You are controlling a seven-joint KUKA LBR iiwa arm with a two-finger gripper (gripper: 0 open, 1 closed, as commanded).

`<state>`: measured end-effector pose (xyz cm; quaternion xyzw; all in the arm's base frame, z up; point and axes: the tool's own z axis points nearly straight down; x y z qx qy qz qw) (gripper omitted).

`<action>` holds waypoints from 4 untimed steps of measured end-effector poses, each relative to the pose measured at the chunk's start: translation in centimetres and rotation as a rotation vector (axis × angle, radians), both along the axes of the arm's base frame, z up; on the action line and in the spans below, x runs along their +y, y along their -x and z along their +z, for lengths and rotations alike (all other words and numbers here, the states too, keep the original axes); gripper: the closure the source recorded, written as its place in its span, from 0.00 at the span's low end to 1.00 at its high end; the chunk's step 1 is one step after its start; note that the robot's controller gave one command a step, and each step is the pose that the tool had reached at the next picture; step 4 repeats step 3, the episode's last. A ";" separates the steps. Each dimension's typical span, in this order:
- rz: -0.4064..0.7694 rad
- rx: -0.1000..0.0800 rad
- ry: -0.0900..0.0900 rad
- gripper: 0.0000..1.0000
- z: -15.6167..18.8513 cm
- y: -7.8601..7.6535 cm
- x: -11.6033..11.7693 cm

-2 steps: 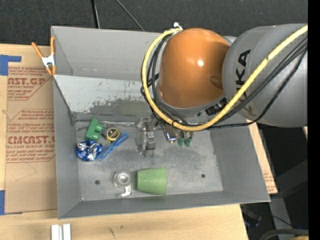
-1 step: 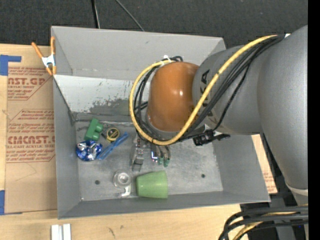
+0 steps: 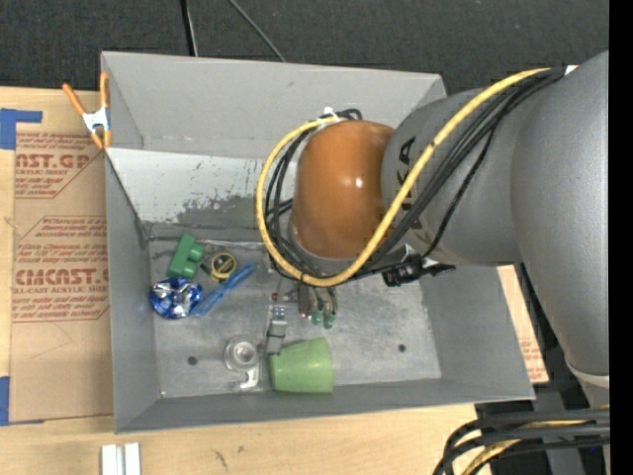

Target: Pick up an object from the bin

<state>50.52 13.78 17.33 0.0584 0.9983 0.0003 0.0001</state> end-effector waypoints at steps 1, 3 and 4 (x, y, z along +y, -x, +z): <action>0.000 -0.002 -0.002 0.00 -2.2 -2.9 4.3; 0.017 -0.010 -0.002 1.00 -10.1 -7.5 4.1; 0.017 -0.010 -0.002 1.00 -10.1 -7.5 4.1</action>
Offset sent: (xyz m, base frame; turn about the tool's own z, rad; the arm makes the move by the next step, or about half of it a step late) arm 0.0280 0.0392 -0.0200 0.0046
